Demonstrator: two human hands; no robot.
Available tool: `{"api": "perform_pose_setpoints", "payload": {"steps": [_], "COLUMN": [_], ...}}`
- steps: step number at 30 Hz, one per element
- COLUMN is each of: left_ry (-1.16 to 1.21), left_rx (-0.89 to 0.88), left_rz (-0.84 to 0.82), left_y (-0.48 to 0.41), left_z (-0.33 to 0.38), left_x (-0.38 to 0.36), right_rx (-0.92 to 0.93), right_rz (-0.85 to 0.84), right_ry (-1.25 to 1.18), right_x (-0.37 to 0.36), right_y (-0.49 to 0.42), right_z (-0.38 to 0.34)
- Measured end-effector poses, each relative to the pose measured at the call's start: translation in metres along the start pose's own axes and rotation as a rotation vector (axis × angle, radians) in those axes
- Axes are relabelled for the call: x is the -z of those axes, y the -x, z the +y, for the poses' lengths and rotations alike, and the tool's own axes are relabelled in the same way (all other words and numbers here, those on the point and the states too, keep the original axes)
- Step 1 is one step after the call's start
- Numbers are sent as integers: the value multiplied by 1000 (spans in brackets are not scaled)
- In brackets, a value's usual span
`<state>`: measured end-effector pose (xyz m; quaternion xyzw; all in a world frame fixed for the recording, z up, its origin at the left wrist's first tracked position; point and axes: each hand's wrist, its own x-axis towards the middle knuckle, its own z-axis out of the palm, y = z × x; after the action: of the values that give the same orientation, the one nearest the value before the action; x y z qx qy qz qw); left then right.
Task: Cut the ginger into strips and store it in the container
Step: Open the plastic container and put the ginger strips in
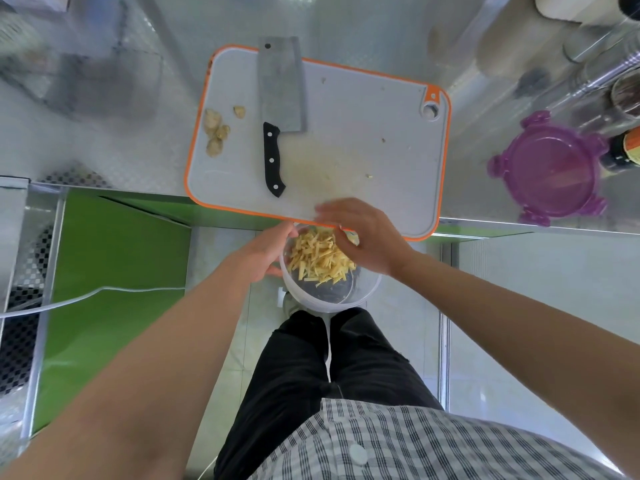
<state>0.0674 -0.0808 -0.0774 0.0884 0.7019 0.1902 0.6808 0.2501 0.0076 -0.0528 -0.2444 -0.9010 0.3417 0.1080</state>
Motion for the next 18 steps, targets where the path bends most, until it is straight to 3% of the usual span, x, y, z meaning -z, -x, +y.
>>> {"api": "perform_pose_setpoints", "payload": {"steps": [2,6,15,18], "left_ry": [1,6,2,-3], "left_rx": [2,-10,7,10], "left_rz": [0,-22,-42,-57], "left_y": [0,0,-9,-12], "left_z": [-1,0,1,2], "left_x": [-2,-4,-13,-19], "right_rx": [-57,75,-82,-95], "right_rz": [-14,-142,-17,-75], "right_ry": [38,-15,-71,-75], "right_x": [-3,-11,8,14], "right_y": [-6,19,24,20], "right_z": [3,-5,5,9]}}
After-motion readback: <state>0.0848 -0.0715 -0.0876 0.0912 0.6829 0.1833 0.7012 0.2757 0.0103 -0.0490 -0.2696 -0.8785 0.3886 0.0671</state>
